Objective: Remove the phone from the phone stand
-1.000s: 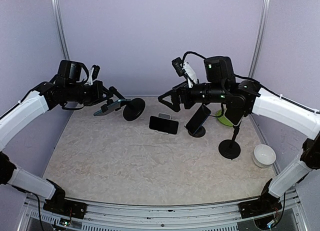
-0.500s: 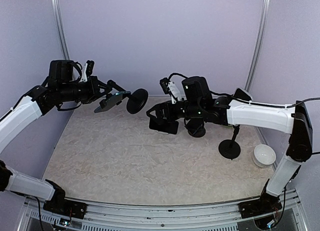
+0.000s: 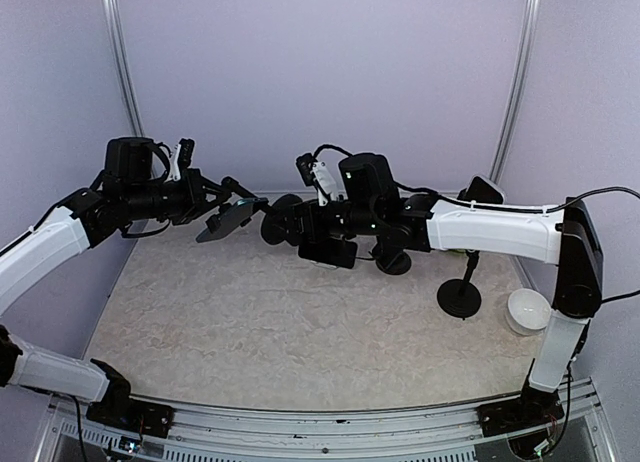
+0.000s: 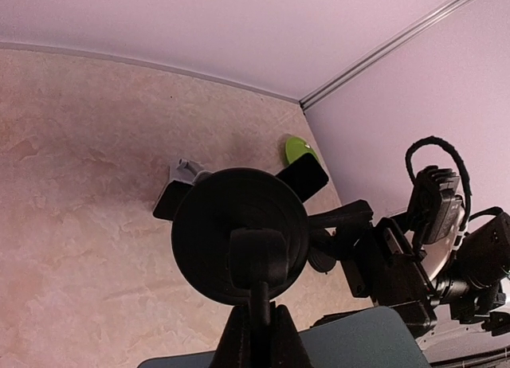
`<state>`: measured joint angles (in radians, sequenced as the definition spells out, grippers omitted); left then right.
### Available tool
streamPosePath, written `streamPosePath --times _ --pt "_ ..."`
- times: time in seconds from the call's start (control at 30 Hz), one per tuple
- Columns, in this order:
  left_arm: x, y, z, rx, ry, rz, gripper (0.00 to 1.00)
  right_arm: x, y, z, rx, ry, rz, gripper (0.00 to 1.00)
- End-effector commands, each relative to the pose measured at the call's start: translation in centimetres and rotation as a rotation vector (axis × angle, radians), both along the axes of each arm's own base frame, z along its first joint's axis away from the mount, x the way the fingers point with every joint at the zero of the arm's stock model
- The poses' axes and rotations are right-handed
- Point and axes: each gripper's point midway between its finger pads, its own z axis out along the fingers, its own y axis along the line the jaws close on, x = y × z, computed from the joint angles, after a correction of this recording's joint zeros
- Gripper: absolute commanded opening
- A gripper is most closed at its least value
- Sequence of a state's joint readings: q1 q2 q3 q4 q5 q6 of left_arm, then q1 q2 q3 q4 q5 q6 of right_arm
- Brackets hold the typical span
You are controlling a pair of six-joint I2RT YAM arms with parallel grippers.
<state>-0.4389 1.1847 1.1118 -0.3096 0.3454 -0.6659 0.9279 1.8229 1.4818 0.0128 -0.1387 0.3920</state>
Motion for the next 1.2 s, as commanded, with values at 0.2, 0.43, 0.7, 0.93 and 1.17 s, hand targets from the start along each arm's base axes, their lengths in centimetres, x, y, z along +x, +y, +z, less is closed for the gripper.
streamPosePath --times 0.2,0.43,0.7,0.93,1.17 --pt "-1.8 -2.1 6.7 -0.168 -0.186 -0.131 0.00 2.5 -0.4 -2.6 -0.104 0.011 -0.148 0.91" --pt "-3.1 -2.7 5.1 -0.146 -0.122 -0.204 0.00 5.7 -4.1 -3.8 -0.136 0.025 -0.277 0.79" --pt "-4.3 -3.1 2.8 -0.096 -0.041 -0.275 0.00 8.4 -7.4 -3.4 -0.156 -0.012 -0.338 0.77" --pt "-5.3 -3.6 1.0 -0.049 0.035 -0.342 0.00 9.8 -9.0 -3.0 -0.161 -0.057 -0.340 0.77" --pt "-7.2 -5.2 -0.6 -0.032 0.104 -0.457 0.00 10.7 -8.4 -2.1 -0.159 -0.112 -0.295 0.78"
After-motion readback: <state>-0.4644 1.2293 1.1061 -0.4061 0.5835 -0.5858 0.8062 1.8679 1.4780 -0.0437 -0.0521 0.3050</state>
